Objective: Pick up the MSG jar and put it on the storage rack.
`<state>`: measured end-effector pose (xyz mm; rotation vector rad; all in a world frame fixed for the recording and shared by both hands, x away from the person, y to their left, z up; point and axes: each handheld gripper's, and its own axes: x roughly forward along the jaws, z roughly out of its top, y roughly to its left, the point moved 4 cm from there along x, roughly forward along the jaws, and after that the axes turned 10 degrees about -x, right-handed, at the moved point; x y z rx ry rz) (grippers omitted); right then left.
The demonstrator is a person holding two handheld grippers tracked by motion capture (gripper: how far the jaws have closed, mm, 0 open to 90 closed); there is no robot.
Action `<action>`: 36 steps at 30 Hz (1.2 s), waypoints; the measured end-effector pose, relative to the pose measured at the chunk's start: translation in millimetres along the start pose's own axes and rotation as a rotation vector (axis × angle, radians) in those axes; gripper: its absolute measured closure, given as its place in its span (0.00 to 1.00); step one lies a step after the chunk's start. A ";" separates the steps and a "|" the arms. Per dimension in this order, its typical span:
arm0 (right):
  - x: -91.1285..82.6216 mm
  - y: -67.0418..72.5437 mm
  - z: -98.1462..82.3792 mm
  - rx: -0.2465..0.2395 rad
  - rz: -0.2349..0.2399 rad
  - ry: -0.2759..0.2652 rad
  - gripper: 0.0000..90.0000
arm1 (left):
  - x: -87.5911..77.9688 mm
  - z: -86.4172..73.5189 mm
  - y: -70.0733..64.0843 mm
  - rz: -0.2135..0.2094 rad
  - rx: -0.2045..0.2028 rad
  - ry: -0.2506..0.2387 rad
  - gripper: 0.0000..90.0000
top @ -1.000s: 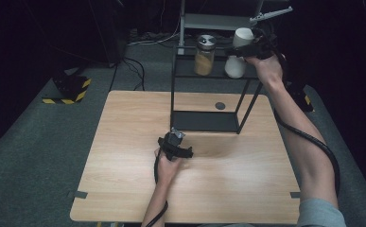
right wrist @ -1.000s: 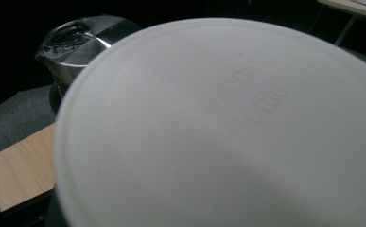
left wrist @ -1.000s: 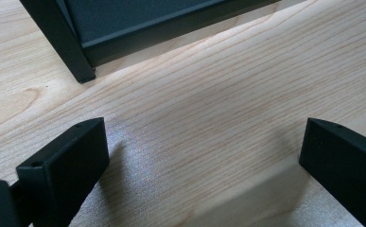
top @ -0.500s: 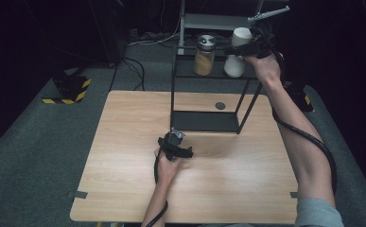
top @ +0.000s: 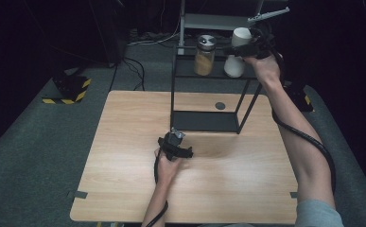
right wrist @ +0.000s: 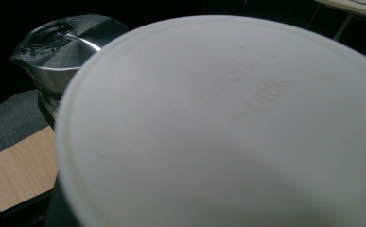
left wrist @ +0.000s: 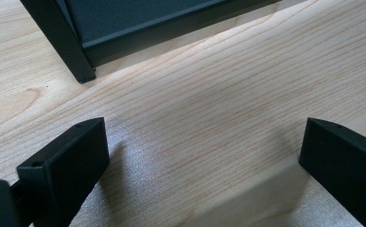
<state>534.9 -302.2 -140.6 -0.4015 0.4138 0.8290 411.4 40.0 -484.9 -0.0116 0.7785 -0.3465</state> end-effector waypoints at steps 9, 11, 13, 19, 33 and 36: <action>-2.1 8.3 -6.3 -0.024 -0.068 -0.009 0.15 | 0.0 0.1 0.0 0.001 0.001 0.000 0.03; -5.0 9.0 -10.3 -0.028 -0.073 -0.022 0.12 | 0.0 0.0 0.0 0.000 0.000 0.000 0.03; -7.4 9.6 -13.6 -0.035 -0.073 -0.031 0.12 | 0.0 0.0 0.0 0.000 0.000 0.000 0.03; -16.6 13.1 -25.4 -0.060 -0.076 -0.070 0.11 | 0.0 0.0 0.0 0.000 0.000 0.000 0.03; -44.7 22.9 -50.7 -0.107 -0.068 -0.123 0.12 | -0.1 0.3 0.2 0.000 0.004 0.002 0.03; -48.7 23.9 -54.8 -0.112 -0.067 -0.130 0.12 | 0.0 0.1 0.0 0.000 0.001 0.001 0.03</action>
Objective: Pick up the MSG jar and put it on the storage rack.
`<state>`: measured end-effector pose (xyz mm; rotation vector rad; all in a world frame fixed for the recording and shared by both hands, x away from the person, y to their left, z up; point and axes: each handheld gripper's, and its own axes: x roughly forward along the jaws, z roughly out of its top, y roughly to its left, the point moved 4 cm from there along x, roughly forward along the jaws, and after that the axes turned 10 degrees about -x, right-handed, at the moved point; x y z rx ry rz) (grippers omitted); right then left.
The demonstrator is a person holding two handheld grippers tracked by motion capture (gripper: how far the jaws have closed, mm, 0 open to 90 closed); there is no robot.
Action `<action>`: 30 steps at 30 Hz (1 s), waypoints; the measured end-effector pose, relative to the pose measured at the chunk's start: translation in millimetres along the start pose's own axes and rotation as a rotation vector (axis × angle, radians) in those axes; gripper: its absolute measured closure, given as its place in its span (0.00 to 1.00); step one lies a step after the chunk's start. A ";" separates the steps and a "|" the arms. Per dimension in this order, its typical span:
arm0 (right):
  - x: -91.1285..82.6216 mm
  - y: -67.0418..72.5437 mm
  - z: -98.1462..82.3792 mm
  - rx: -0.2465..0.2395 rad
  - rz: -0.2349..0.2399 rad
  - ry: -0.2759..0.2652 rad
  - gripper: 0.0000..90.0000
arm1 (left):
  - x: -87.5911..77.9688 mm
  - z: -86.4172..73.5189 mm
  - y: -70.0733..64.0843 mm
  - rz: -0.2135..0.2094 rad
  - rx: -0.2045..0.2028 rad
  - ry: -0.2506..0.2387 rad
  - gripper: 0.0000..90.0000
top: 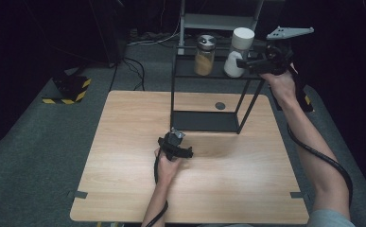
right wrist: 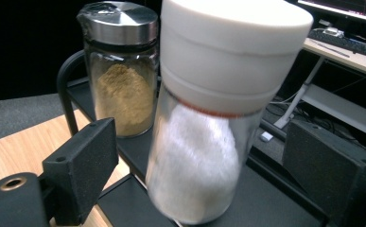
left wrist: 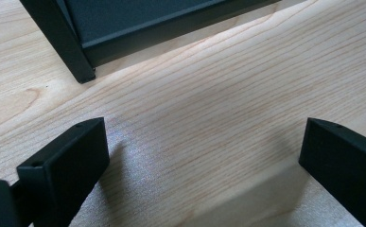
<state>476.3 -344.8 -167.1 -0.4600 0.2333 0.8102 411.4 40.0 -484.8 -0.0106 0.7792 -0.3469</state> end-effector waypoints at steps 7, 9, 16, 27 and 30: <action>-15.1 7.7 -15.3 -0.005 0.013 -0.027 0.13 | 0.1 -0.1 0.0 0.000 -0.001 -0.001 0.03; -19.2 10.0 -22.5 -0.004 0.020 -0.036 0.13 | 0.1 -0.1 0.0 0.000 0.000 -0.001 0.03; -28.4 17.7 -43.0 0.000 0.036 -0.051 0.13 | 0.1 -0.2 0.0 0.000 0.001 -0.001 0.03; -33.6 41.5 -73.2 -0.038 0.046 -0.046 0.13 | 0.0 -0.1 0.1 0.000 0.001 -0.001 0.03; -32.8 48.0 -83.8 -0.039 0.064 -0.051 0.13 | 0.0 0.0 0.1 0.000 0.002 -0.001 0.03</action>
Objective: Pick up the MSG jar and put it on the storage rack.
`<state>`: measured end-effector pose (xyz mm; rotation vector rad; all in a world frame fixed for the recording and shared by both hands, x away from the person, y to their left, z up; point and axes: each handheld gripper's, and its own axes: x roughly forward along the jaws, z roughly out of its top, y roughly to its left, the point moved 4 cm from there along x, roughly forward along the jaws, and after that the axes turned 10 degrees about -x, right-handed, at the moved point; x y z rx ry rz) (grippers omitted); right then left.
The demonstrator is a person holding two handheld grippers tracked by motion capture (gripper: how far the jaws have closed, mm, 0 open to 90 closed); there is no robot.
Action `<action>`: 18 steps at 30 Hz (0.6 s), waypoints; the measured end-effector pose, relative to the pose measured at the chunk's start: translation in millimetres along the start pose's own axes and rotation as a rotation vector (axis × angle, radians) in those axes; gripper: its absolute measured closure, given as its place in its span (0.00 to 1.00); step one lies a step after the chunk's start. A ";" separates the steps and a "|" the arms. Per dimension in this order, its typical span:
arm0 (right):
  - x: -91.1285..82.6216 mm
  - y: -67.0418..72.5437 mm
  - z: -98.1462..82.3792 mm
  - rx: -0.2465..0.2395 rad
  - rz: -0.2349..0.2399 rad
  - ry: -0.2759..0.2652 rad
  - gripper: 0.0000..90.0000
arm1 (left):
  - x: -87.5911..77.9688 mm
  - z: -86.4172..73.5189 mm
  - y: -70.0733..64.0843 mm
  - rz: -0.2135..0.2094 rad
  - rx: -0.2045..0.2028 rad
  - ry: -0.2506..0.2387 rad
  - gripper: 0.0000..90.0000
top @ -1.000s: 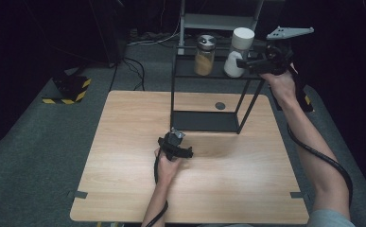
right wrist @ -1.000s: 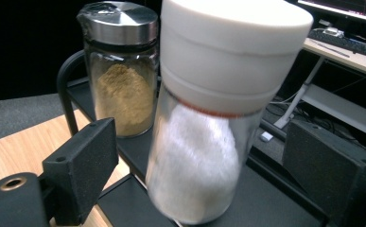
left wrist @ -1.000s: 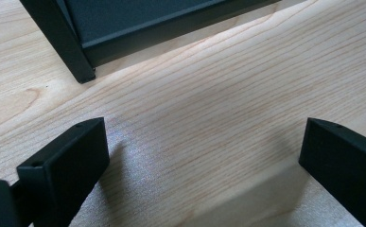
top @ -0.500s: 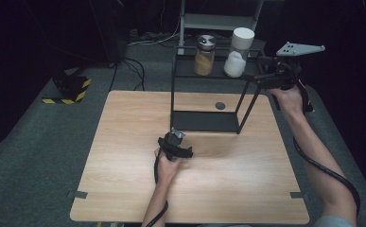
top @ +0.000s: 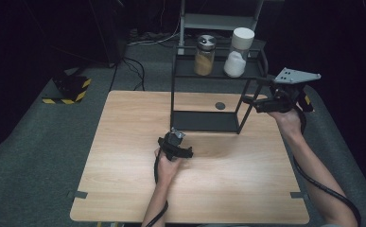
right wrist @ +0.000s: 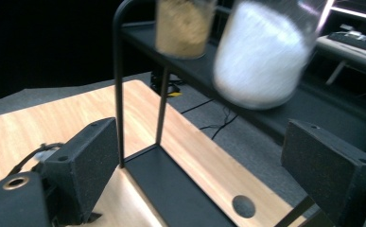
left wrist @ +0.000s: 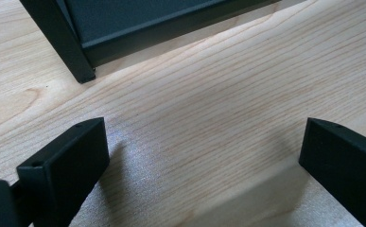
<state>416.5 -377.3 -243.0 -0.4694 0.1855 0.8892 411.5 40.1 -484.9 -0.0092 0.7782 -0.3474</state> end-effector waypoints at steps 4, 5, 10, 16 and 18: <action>5.7 11.9 -16.0 -0.002 0.026 0.011 0.13 | 0.0 0.0 0.0 0.000 0.000 0.000 0.03; 8.9 14.5 -23.1 0.009 0.045 0.012 0.13 | 0.0 0.0 0.0 0.000 0.000 0.000 0.03; 19.4 23.4 -42.4 0.042 0.088 0.021 0.13 | 0.0 0.0 0.3 -0.002 0.001 0.000 0.03; 38.8 35.0 -68.7 0.068 0.094 0.055 0.13 | 0.0 0.1 0.3 -0.002 0.001 0.001 0.03; 42.7 38.8 -74.7 0.061 0.083 0.062 0.14 | 0.0 0.1 0.3 -0.002 0.001 0.001 0.03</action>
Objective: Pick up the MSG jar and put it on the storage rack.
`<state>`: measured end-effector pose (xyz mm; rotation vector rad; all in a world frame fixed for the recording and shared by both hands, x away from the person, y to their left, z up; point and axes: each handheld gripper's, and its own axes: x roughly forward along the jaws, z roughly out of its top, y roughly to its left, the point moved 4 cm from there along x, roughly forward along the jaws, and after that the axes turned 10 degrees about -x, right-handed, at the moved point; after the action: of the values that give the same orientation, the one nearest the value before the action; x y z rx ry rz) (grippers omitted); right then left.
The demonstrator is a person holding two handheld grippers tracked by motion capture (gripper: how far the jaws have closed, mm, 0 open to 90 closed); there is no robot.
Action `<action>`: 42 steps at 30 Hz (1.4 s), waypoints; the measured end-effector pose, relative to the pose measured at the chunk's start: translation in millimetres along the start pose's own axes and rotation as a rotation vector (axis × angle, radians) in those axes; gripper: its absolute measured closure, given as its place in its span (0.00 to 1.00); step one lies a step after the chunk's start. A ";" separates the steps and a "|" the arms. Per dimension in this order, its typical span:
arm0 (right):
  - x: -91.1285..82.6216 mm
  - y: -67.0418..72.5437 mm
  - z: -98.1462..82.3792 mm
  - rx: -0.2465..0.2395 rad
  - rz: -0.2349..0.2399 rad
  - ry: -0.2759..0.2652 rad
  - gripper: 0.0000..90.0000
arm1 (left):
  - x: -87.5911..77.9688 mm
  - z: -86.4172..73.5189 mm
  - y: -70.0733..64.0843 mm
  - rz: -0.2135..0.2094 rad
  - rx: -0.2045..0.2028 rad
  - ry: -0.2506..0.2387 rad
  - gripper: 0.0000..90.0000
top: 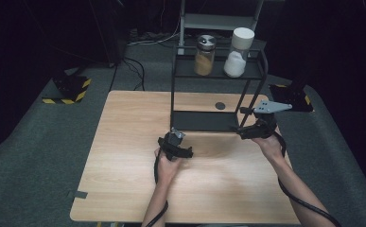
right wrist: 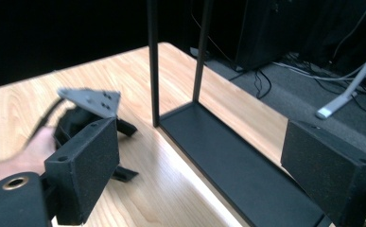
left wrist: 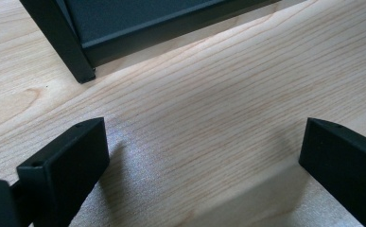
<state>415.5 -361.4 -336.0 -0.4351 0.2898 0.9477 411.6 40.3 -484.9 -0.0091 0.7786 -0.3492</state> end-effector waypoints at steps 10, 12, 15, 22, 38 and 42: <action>50.9 6.9 -56.2 0.065 -0.020 0.102 0.14 | 0.0 0.0 0.0 0.000 0.000 0.000 0.03; 60.6 6.6 -69.5 0.103 -0.015 0.115 0.14 | 0.0 0.0 0.0 0.000 0.000 0.000 0.03; 73.5 6.7 -81.5 0.121 -0.018 0.156 0.14 | 0.0 0.0 -0.1 0.000 0.000 0.000 0.03; 85.0 13.3 -102.6 0.166 -0.059 0.196 0.14 | 0.0 0.0 -0.1 0.000 0.000 0.000 0.03; 98.8 23.3 -112.0 0.178 -0.075 0.231 0.13 | 0.0 -0.2 0.1 -0.003 0.002 -0.001 0.03; 101.7 23.5 -109.4 0.164 -0.065 0.249 0.13 | 0.0 -0.2 0.0 -0.003 0.002 -0.001 0.03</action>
<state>446.9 -329.1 -480.3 -0.4097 0.5725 0.7995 411.5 40.4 -485.1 -0.0088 0.7769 -0.3522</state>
